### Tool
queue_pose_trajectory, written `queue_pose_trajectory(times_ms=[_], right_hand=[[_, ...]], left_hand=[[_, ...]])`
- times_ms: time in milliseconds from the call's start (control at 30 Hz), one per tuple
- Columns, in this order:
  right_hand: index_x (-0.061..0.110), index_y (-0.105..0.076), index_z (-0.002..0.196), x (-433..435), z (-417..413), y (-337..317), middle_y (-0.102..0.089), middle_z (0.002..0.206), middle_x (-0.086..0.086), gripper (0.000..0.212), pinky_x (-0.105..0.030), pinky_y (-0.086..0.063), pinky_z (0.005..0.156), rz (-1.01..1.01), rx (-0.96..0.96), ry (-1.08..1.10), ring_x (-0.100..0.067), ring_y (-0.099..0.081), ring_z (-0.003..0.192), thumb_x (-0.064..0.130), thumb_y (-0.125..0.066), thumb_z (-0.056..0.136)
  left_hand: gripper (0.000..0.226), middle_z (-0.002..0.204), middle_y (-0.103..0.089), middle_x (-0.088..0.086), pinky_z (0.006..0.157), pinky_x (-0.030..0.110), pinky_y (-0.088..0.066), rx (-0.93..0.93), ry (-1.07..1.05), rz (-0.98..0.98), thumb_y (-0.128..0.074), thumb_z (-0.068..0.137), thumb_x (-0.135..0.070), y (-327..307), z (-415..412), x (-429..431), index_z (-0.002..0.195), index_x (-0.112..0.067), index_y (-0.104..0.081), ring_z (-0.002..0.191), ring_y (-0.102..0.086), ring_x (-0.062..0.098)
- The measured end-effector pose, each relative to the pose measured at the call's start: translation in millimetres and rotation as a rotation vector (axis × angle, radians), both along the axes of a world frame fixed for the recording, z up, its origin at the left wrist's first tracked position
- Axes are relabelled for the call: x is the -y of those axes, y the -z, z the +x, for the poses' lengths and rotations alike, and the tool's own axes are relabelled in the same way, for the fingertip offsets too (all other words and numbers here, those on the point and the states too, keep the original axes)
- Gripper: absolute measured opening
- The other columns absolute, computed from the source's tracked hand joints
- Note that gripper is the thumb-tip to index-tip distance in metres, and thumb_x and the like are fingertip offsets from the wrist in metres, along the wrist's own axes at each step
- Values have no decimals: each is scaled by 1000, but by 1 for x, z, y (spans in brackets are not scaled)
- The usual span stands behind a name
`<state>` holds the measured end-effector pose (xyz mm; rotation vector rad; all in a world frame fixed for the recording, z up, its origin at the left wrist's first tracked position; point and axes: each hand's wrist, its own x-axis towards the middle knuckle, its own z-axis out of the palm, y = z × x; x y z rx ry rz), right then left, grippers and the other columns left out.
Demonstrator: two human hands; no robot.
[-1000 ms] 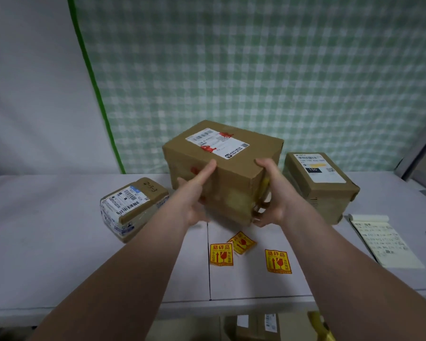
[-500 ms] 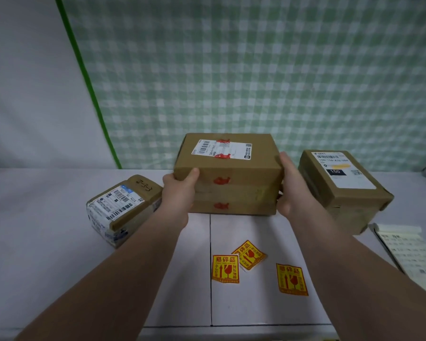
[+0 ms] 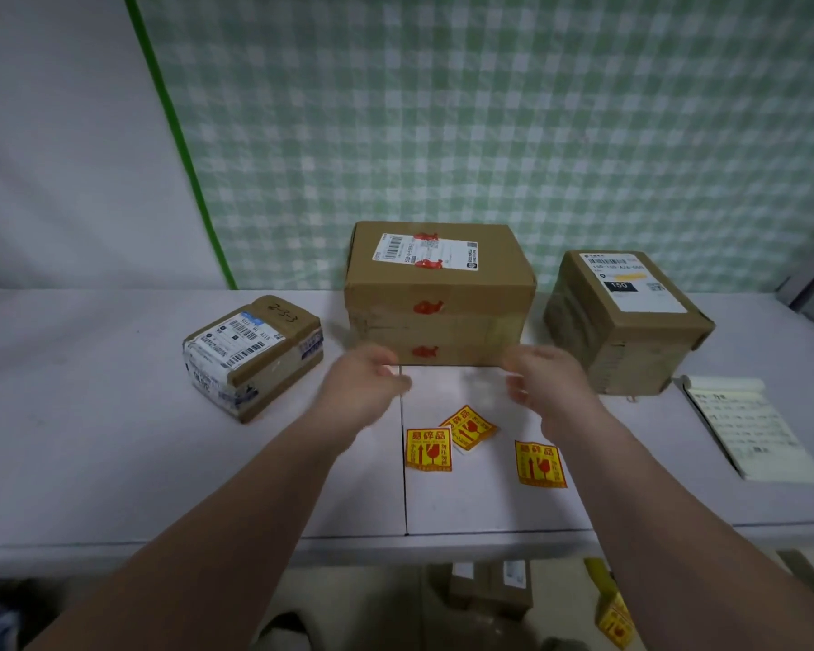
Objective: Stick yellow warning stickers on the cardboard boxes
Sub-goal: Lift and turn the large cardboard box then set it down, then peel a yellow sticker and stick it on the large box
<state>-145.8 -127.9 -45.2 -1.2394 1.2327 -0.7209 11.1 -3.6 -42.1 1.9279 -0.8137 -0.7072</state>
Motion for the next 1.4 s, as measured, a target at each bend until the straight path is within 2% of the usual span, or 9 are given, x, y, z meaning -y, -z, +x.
queue_pose_trajectory(times_ms=[100, 200, 333, 467, 600, 800, 967, 1200, 1400], right_hand=[[10, -70, 89, -22, -13, 16, -62, 74, -5, 9, -27, -46, 60, -38, -106, -130, -16, -54, 62, 8, -66, 81], [19, -71, 87, -41, -15, 23, -67, 80, -2, 13, -26, -46, 62, -114, -214, -205, -10, -58, 64, 9, -64, 81], [20, -71, 85, -58, -10, 30, -69, 83, 1, 12, -28, -51, 71, -188, -294, -286, -12, -60, 71, 11, -65, 82], [21, -72, 92, -66, -11, 28, -67, 82, 5, 14, -28, -52, 75, -287, -318, -291, -11, -60, 75, 13, -63, 83], [20, -73, 94, -73, -13, 20, -65, 79, 8, 12, -28, -52, 73, -367, -265, -321, -9, -60, 75, 18, -66, 84], [25, -69, 73, -87, -14, 8, -67, 71, 4, 14, -32, -54, 70, -416, -255, -344, -13, -62, 71, 17, -67, 84], [21, -70, 74, -100, -20, 5, -70, 72, -2, 12, -32, -55, 68, -418, -294, -428, -17, -66, 69, 20, -66, 86], [20, -68, 78, -110, -25, 3, -69, 74, -3, 14, -30, -55, 64, -424, -328, -523, -20, -67, 71, 19, -60, 90], [7, -67, 76, -116, -33, 2, -63, 68, -7, 18, -21, -47, 53, -131, 5, -498, -14, -57, 61, 10, -58, 91]], left_hand=[[44, 115, -56, 4, 86, 26, -44, 373, 290, 230, -66, 81, -24, 22, -14, -10, 124, -17, -57, 103, -55, 18], [57, 126, -45, 11, 98, 32, -41, 514, 319, 316, -63, 83, -28, 38, -22, -11, 136, -17, -46, 116, -49, 24], [31, 111, -48, 9, 89, 38, -47, 602, 281, 284, -64, 79, -24, 44, -31, -8, 109, -19, -59, 104, -50, 25], [10, 90, -63, 8, 74, 38, -51, 528, 249, 142, -54, 84, -10, 43, -32, -15, 83, -19, -56, 85, -60, 24], [14, 86, -66, 7, 58, 24, -51, 322, 177, -26, -50, 91, -8, 32, -36, -31, 88, -15, -62, 75, -64, 19], [18, 88, -61, 1, 49, 10, -47, 206, 176, -103, -45, 96, -9, 20, -39, -54, 94, -13, -62, 73, -62, 10], [21, 91, -63, 0, 65, 20, -51, 253, 168, -125, -45, 95, -10, 17, -40, -65, 93, -19, -63, 82, -60, 12], [22, 96, -59, 1, 63, 22, -52, 261, 182, -138, -43, 97, -12, 9, -45, -75, 100, -25, -60, 82, -61, 12], [19, 92, -52, -4, 59, 10, -39, 329, 48, -138, -60, 87, -15, 7, -55, -78, 100, -22, -49, 82, -54, 10]])
